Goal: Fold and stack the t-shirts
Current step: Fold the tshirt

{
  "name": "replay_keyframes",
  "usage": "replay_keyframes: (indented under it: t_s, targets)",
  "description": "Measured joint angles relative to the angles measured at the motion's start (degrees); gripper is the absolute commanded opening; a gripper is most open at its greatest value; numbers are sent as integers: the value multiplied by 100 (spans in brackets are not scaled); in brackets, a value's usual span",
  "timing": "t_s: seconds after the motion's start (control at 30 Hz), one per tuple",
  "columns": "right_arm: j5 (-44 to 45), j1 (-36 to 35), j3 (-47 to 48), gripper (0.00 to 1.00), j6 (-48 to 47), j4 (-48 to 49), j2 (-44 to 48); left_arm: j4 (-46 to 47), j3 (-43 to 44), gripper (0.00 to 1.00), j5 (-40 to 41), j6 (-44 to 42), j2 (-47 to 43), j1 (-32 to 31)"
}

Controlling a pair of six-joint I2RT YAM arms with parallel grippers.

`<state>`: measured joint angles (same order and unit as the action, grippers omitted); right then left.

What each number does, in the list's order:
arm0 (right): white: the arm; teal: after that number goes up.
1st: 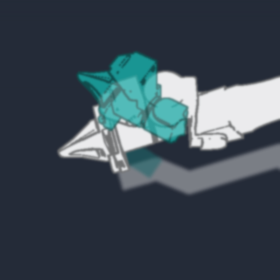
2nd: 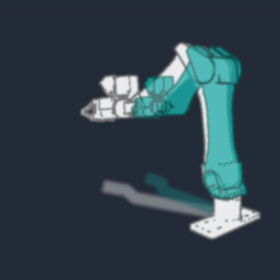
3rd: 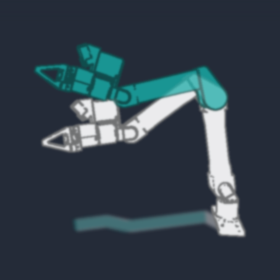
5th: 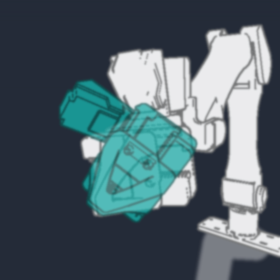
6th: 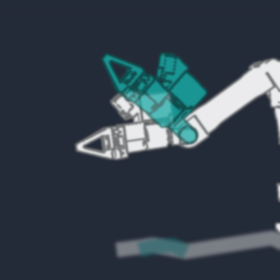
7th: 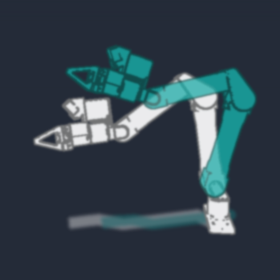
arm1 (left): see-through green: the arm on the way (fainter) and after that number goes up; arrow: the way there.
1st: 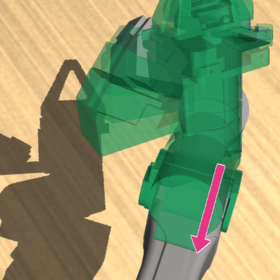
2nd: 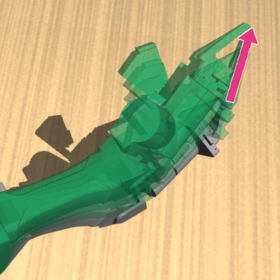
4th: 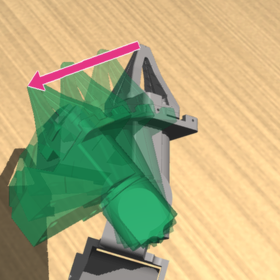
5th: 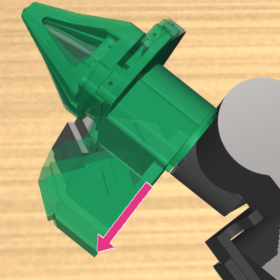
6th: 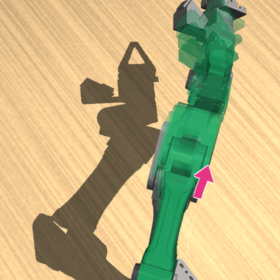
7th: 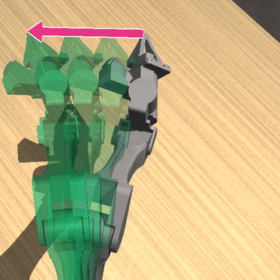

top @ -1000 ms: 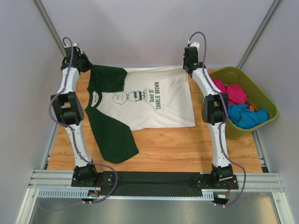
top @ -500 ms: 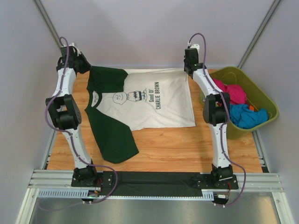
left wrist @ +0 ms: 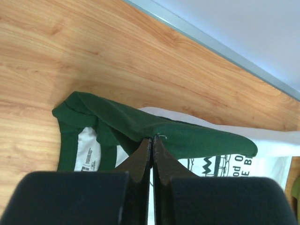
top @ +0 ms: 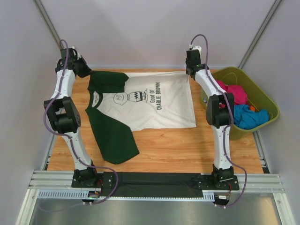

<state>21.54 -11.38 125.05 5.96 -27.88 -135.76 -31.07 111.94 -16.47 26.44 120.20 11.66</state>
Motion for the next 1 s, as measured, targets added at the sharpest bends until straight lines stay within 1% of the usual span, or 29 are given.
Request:
replay_keyframes:
  t_s: [0.2, 0.47, 1.0]
  targets:
    - [-66, 0, -326, 0, 20, -98, 120, -2, -245, 0, 0, 9, -96, 26]
    - [-155, 0, -431, 0, 31, -317, 120, -17, -772, 0, 37, 9, -116, 70]
    - [-229, -76, -894, 0, 20, -522, 387, -20, -1073, 0, 317, 157, -153, 85]
